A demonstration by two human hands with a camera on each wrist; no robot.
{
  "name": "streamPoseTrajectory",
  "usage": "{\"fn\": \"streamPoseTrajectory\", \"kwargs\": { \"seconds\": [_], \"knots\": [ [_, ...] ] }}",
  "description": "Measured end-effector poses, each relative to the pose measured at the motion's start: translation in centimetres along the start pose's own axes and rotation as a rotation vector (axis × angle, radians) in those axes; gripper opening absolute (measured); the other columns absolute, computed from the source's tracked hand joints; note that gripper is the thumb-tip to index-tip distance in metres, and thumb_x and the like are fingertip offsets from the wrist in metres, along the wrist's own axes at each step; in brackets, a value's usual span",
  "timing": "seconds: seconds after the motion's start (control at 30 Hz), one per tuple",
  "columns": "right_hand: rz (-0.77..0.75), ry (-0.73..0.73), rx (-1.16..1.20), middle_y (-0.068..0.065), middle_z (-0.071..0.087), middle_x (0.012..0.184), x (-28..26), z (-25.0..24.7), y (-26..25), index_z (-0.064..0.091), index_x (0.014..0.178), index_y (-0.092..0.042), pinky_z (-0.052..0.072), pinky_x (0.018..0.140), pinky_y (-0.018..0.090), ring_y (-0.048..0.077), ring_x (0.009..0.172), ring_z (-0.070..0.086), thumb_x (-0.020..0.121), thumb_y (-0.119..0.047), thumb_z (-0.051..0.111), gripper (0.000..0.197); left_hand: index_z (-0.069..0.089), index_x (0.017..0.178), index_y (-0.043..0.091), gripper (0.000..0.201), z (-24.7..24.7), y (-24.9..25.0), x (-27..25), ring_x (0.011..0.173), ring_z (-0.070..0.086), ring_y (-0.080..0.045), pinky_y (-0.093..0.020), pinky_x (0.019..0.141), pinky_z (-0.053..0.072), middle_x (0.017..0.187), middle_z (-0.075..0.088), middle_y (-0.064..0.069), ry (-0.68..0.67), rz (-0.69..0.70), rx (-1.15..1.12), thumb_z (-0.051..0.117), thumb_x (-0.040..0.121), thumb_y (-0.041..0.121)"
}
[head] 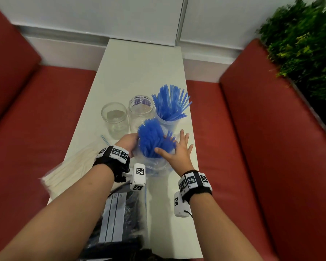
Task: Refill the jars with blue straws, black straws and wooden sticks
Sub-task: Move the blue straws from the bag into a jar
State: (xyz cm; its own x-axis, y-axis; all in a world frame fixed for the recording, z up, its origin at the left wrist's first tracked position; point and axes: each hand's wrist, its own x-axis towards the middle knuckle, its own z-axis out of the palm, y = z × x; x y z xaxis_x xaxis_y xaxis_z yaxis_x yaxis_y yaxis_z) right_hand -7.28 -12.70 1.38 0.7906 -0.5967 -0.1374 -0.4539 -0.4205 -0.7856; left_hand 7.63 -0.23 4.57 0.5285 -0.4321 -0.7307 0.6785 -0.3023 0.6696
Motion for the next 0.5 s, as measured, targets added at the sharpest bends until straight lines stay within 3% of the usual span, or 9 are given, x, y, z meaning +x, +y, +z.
{"fn": "streamPoseTrajectory", "kwargs": {
  "seconds": [0.03, 0.07, 0.13, 0.17, 0.2, 0.27, 0.33, 0.4, 0.5],
  "knots": [
    [-0.026, 0.041, -0.007, 0.002, 0.002, 0.170, 0.1, 0.2, -0.2, 0.058, 0.138, -0.034, -0.018, 0.120, 0.052, 0.018, 0.155, -0.016, 0.082, -0.059, 0.073, 0.063, 0.067, 0.110, -0.005, 0.025, -0.1, 0.1, -0.1, 0.079, 0.075, -0.033, -0.038, 0.066, 0.062, 0.092, 0.076, -0.020, 0.002, -0.003, 0.001, 0.053, 0.102, 0.013],
    [-0.048, 0.074, -0.001, 0.003, 0.011, 0.169, 0.1, 0.4, -0.4, 0.060, 0.136, -0.027, -0.017, 0.121, 0.052, 0.016, 0.155, -0.011, 0.086, -0.052, 0.072, 0.057, 0.067, 0.111, -0.006, 0.025, -0.3, 0.1, -0.2, 0.082, 0.076, -0.033, -0.040, 0.069, 0.063, 0.094, 0.076, -0.020, 0.006, -0.005, 0.010, 0.052, 0.102, 0.013],
    [-0.060, 0.108, 0.050, 0.003, 0.030, 0.164, 0.1, 0.5, -0.7, 0.056, 0.139, -0.015, -0.013, 0.123, 0.051, 0.006, 0.153, -0.002, 0.095, -0.040, 0.066, 0.052, 0.063, 0.123, -0.008, 0.031, -0.4, 0.1, 0.0, 0.104, 0.071, -0.040, -0.049, 0.093, 0.058, 0.113, 0.071, -0.026, 0.009, -0.007, 0.032, 0.050, 0.103, 0.012],
    [-0.057, 0.100, 0.081, 0.003, 0.036, 0.161, 0.1, 0.5, -1.0, 0.052, 0.143, -0.013, -0.011, 0.124, 0.050, -0.001, 0.149, 0.001, 0.098, -0.037, 0.063, 0.052, 0.062, 0.126, -0.008, 0.032, -0.6, 0.1, 0.1, 0.110, 0.068, -0.041, -0.051, 0.098, 0.055, 0.119, 0.068, -0.028, 0.005, -0.007, 0.028, 0.050, 0.103, 0.011],
    [-0.050, 0.087, 0.117, 0.002, 0.037, 0.161, 0.1, 0.5, -1.2, 0.049, 0.146, -0.016, -0.009, 0.125, 0.048, -0.005, 0.146, 0.002, 0.100, -0.036, 0.060, 0.052, 0.062, 0.124, -0.007, 0.030, -0.7, 0.1, 0.2, 0.106, 0.069, -0.040, -0.048, 0.093, 0.058, 0.118, 0.068, -0.027, 0.008, -0.008, 0.027, 0.050, 0.103, 0.011],
    [-0.012, 0.072, 0.205, 0.002, 0.032, 0.163, 0.1, 0.3, -1.9, 0.045, 0.150, -0.024, 0.001, 0.127, 0.046, 0.002, 0.148, 0.004, 0.102, -0.039, 0.057, 0.052, 0.065, 0.114, -0.004, 0.023, -0.8, 0.1, 0.3, 0.084, 0.072, -0.033, -0.038, 0.070, 0.061, 0.105, 0.071, -0.023, 0.023, -0.011, 0.033, 0.051, 0.102, 0.010],
    [-0.011, 0.077, 0.309, 0.002, 0.038, 0.160, 0.4, -0.2, -2.7, 0.046, 0.150, -0.025, 0.019, 0.126, 0.043, 0.015, 0.153, 0.019, 0.102, -0.040, 0.056, 0.051, 0.064, 0.112, -0.003, 0.021, -1.1, 0.0, 0.7, 0.080, 0.069, -0.031, -0.036, 0.070, 0.057, 0.102, 0.070, -0.023, 0.037, -0.014, 0.047, 0.050, 0.102, 0.008],
    [-0.058, 0.091, 0.432, -0.003, 0.057, 0.146, 0.8, -0.7, -3.3, 0.054, 0.145, -0.020, 0.039, 0.116, 0.032, 0.009, 0.139, 0.047, 0.102, -0.038, 0.057, 0.046, 0.064, 0.108, -0.001, 0.019, -1.2, -0.1, 1.2, 0.089, 0.066, -0.033, -0.043, 0.085, 0.054, 0.112, 0.066, -0.023, 0.044, -0.005, 0.092, 0.048, 0.103, 0.008],
    [-0.069, 0.132, 0.510, -0.008, 0.071, 0.125, 1.1, -1.2, -3.7, 0.064, 0.132, -0.017, 0.048, 0.096, 0.012, -0.001, 0.118, 0.062, 0.103, -0.030, 0.057, 0.033, 0.065, 0.113, -0.003, 0.021, -1.3, 0.0, 1.7, 0.094, 0.066, -0.034, -0.043, 0.087, 0.054, 0.112, 0.067, -0.024, 0.064, 0.008, 0.155, 0.049, 0.102, 0.006]
  ]
}}
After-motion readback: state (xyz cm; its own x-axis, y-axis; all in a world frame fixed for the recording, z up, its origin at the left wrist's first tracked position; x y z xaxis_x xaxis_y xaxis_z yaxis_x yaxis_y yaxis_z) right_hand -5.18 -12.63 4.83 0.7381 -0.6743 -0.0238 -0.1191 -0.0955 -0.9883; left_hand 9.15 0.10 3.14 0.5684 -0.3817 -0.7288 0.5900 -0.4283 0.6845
